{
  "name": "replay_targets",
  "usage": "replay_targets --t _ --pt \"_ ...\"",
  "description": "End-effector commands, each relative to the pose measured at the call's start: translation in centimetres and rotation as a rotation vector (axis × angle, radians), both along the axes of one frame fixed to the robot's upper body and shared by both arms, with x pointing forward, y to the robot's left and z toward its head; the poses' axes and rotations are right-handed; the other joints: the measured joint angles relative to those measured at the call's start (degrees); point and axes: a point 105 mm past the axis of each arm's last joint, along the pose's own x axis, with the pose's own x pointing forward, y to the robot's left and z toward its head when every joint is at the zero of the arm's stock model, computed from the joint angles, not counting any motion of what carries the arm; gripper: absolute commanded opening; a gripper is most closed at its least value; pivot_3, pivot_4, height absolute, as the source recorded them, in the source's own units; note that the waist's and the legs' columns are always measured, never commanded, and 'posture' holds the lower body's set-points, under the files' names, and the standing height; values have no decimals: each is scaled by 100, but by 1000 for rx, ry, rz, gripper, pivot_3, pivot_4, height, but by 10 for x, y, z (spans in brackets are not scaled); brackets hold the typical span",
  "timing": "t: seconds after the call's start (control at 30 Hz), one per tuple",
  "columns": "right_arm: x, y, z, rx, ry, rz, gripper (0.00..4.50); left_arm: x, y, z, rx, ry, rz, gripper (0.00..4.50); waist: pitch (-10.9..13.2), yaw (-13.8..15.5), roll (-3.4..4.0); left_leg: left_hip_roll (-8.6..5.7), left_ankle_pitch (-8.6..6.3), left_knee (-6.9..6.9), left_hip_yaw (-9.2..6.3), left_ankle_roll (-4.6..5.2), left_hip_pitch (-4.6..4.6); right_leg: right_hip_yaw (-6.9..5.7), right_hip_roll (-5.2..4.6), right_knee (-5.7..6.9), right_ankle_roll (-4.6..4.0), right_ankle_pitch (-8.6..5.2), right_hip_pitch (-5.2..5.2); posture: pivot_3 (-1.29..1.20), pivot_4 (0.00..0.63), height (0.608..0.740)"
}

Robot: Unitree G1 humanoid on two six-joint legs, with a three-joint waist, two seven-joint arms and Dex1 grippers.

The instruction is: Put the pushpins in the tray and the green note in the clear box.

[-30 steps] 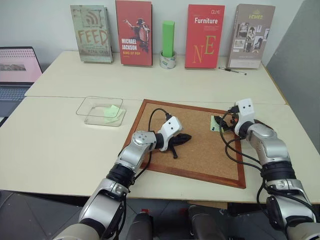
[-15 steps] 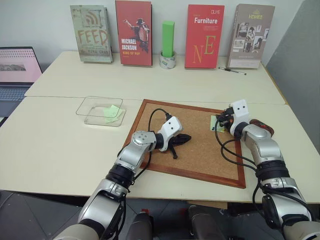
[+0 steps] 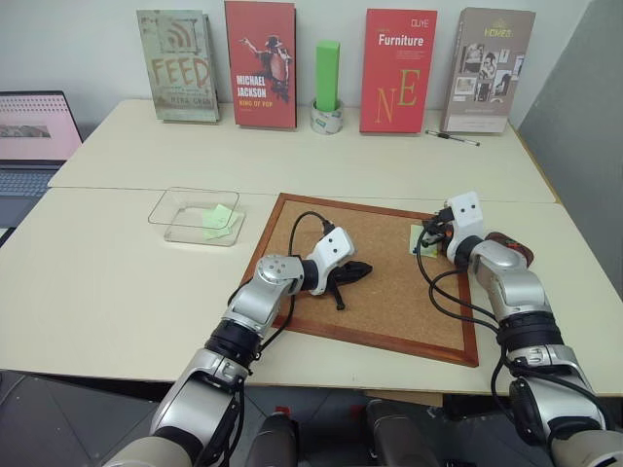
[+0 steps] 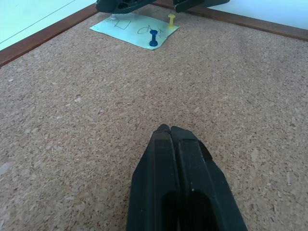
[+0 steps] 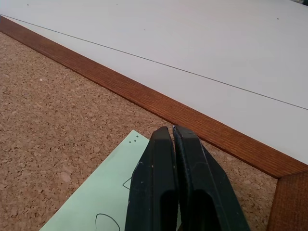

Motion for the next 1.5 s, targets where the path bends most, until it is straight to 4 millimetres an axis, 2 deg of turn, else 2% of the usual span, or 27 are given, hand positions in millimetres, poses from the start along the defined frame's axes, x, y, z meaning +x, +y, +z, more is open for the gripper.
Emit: replay_targets --t 0.03,0.63,0.83,0.93,1.07,1.27,1.5 --pt "-2 0 33 26 -120 1 56 -5 0 -7 32 17 -15 0 0 2 0 0 0 0 0 0 0 0 0 0 0 0 0 0 150 740" --pt "-10 -4 51 29 -178 -13 56 -7 -1 -11 51 27 -19 0 0 -7 1 0 0 2 0 0 2 1 0 2 0 0 1 0 150 740" --pt "-19 -22 71 16 -240 -63 56 -9 1 -14 60 30 -15 0 0 2 1 0 0 1 0 0 1 1 0 1 0 0 1 0 150 740" --pt "-27 -30 75 -28 -257 -79 56 -8 2 -13 63 27 -12 0 0 5 1 0 0 0 0 0 1 1 0 0 0 0 1 0 150 740" --pt "-43 -51 68 -136 -262 -133 56 -7 3 -12 66 19 -6 0 -1 9 1 0 0 -2 -1 0 1 0 0 -2 0 -1 1 0 150 740" --pt "-56 -85 36 -394 -172 -231 56 -5 3 -11 70 13 -5 0 -2 -9 3 -1 0 1 2 0 5 4 -1 0 1 0 2 0 150 740" --pt "-59 -93 15 -561 -114 -229 56 -5 2 -10 73 4 -9 0 -3 -31 6 -1 0 1 2 0 23 5 1 -2 1 -1 20 0 150 740"
